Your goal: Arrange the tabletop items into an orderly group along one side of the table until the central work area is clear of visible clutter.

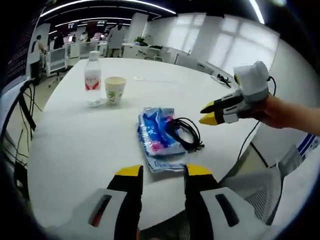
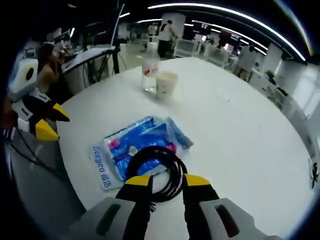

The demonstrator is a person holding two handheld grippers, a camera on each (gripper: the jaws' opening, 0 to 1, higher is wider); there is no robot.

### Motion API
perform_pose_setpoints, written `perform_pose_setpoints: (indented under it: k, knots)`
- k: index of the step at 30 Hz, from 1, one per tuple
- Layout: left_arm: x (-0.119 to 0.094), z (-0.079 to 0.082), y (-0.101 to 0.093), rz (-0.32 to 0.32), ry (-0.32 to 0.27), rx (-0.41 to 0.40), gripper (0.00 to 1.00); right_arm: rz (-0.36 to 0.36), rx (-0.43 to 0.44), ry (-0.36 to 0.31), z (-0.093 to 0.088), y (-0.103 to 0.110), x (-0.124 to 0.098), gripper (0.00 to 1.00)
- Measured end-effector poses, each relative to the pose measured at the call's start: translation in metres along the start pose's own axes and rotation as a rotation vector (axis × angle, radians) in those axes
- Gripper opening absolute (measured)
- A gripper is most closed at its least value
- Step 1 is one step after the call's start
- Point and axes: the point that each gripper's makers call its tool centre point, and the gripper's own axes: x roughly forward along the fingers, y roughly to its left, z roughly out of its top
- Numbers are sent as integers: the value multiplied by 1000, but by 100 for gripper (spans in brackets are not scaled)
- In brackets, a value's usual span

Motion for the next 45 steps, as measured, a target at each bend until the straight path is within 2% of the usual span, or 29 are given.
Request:
perform_pose_setpoints:
  k: [3,10,15,29,34,39,45]
  knots:
    - [6,1,-8,-15,8,12,31,-8,32,15,-17,-2,-1,21]
    - [18,0,-24,-58,40,53,30,-28,83,26,-35,-5,-10,21]
    - [27,-1,-31,-80,60,79,30,-38,104,25,-40,-9,-10,21]
    - [45,-3,-49,-124,113,130,29,-40,202,19,-50,-5,-13,19]
    - [59,-4,-51,-126,134,111,27,-41,266,22,-57,-1,-11,19]
    - [67,6,-61,-142,141,145,27,-33,286,15,-57,3,-6,19]
    - [80,12,-71,-159,146,161,27,-26,309,8,-57,-1,-4,19]
